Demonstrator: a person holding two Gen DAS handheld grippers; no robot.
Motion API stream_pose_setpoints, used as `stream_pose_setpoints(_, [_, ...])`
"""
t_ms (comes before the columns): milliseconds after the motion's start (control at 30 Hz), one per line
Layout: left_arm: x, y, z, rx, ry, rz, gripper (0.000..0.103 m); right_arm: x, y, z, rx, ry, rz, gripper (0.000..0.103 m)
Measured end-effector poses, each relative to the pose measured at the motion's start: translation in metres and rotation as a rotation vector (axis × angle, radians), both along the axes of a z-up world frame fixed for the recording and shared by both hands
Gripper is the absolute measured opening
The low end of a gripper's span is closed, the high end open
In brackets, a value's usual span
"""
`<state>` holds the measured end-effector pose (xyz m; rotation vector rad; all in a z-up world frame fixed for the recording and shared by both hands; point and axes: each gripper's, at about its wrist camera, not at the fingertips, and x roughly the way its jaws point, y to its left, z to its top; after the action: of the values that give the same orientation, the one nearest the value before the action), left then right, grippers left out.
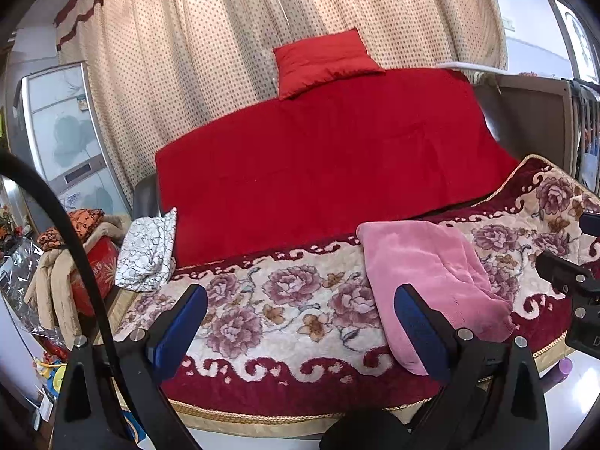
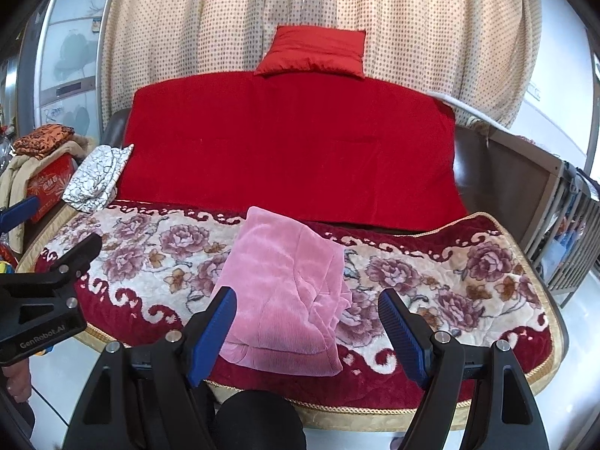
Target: Fold large clothes
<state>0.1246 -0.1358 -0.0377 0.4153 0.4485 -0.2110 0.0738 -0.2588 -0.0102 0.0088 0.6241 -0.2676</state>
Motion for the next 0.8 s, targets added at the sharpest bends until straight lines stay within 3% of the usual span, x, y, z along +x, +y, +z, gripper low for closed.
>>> stream_pose_setpoints(400, [0.052,-0.038,-0.028,0.059,0.085,0.013,0.1,0.049,-0.035,-0.027,0.054,0.063,-0.003,0.081])
stream_pose_setpoints(800, [0.058,-0.047,-0.043,0.08,0.125,0.012,0.1,0.063,-0.047,-0.044,0.079,0.091,0.001,0.081])
